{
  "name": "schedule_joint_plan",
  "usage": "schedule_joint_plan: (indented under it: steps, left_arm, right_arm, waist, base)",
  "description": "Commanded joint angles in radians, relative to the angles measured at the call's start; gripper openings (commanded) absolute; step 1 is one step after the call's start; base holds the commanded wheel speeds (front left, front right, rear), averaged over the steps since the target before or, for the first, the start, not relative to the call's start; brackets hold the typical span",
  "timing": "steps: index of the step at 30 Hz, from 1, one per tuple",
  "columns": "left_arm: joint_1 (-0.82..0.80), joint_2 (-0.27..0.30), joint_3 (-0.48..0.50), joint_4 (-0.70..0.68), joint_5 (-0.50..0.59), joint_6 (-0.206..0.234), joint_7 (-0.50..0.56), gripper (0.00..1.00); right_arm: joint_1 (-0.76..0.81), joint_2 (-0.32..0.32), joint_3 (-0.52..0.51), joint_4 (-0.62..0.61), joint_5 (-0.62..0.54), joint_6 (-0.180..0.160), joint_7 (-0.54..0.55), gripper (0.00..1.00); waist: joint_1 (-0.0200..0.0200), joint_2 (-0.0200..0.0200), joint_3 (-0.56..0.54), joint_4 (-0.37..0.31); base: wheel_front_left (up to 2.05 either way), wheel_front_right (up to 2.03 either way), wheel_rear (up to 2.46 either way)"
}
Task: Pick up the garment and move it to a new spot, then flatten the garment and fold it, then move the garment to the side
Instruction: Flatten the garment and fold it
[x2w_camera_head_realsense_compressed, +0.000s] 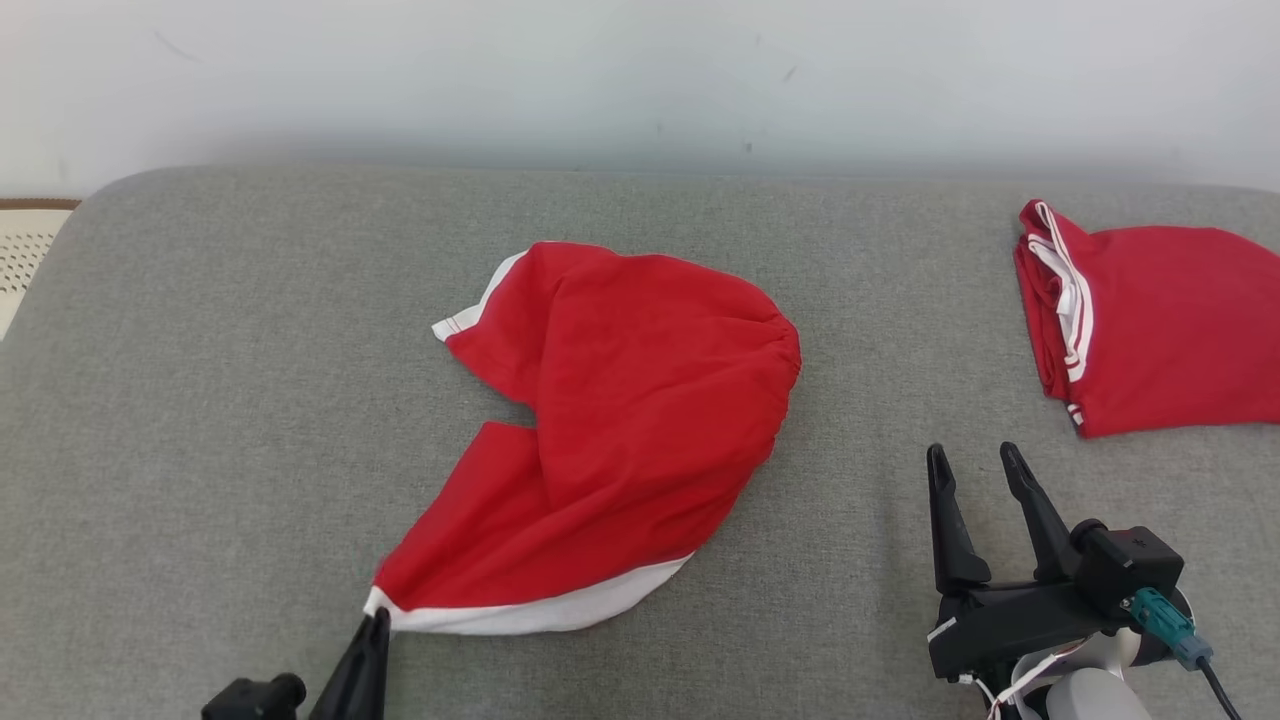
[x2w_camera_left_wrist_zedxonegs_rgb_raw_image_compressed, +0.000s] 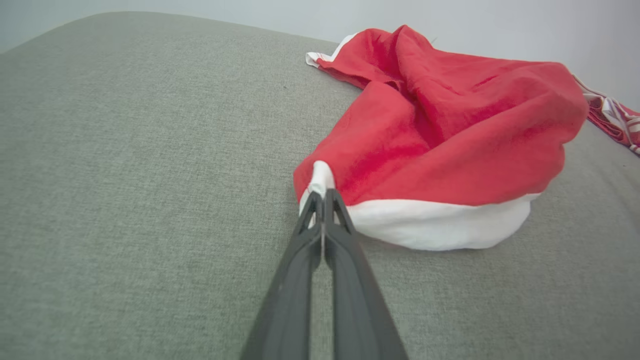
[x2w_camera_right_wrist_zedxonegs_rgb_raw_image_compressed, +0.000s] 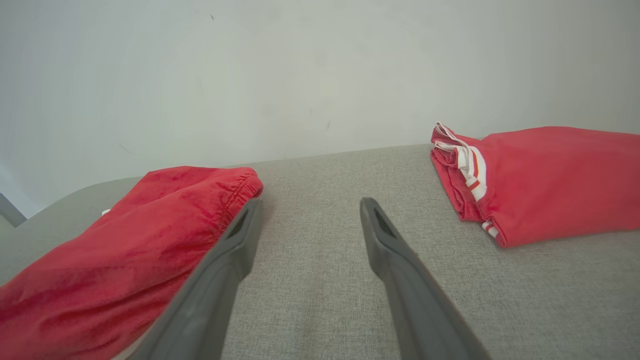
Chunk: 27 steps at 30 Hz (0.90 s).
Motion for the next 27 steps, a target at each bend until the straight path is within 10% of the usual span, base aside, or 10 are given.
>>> schedule_joint_plan:
  steps: [1,27]
  left_arm:
    - [0.013,-0.008,0.021,-0.005,0.026,-0.006,-0.005,1.00]
    - [0.127,-0.185,0.448,-0.143,0.332,-0.129,-0.005,1.00]
  right_arm:
    - [-0.003,-0.007,0.000,0.002,0.000,-0.001,-0.002,1.00]
    - [-0.029,-0.030,0.036,0.078,0.071,-0.001,0.014,1.00]
  waist:
    - [-0.0001,0.0000,0.000,0.004]
    - [-0.0001,0.0000,-0.026,0.027]
  base:
    - [0.00,0.00,0.00]
    - [0.00,0.00,0.00]
